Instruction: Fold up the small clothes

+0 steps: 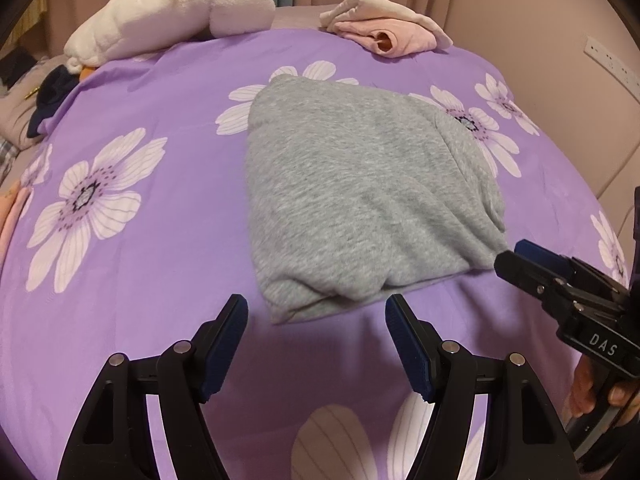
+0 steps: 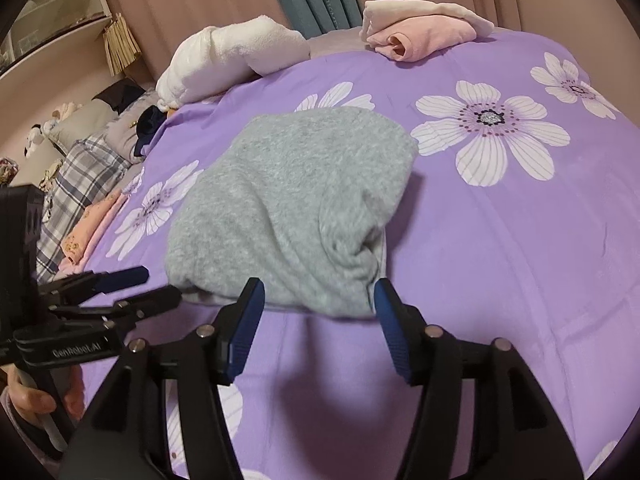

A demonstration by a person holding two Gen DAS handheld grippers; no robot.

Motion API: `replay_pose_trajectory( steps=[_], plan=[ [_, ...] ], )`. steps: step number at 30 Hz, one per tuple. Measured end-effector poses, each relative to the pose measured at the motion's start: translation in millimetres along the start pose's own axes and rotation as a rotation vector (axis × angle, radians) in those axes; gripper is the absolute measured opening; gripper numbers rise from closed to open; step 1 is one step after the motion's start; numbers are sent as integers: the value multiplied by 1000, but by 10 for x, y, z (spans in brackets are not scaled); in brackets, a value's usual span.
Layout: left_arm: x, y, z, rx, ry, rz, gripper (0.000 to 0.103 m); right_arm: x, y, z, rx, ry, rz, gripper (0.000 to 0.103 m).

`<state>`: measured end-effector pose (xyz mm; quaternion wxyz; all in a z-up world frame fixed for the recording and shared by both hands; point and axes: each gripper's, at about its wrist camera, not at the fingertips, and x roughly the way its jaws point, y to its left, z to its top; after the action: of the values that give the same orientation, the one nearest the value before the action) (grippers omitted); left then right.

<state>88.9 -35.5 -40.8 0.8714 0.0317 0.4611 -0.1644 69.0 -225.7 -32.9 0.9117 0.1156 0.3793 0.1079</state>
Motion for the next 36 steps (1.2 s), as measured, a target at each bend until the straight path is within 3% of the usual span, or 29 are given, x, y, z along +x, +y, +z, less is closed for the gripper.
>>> replay_pose_trajectory(
  steps=[12,16,19,25,28,30,36],
  plan=[
    [-124,31,-109,-28,16,4,71,-144,80,-101,1,8,-2,61],
    [-183,40,-127,-34,16,4,72,-201,136,-98,-6,1,-6,71],
    [-255,52,-142,-42,7,9,81,-250,195,-88,-18,-5,-19,79],
    [-399,50,-130,-46,-7,11,82,-347,279,-56,-29,-17,-30,90],
    [-473,58,-118,-55,-25,19,97,-407,320,-42,-40,-27,-31,97],
    [-536,73,-105,-68,-48,27,98,-436,344,-31,-46,-30,-40,103],
    [-641,109,-65,-88,-70,87,100,-522,388,11,-62,-36,-63,103]
  ],
)
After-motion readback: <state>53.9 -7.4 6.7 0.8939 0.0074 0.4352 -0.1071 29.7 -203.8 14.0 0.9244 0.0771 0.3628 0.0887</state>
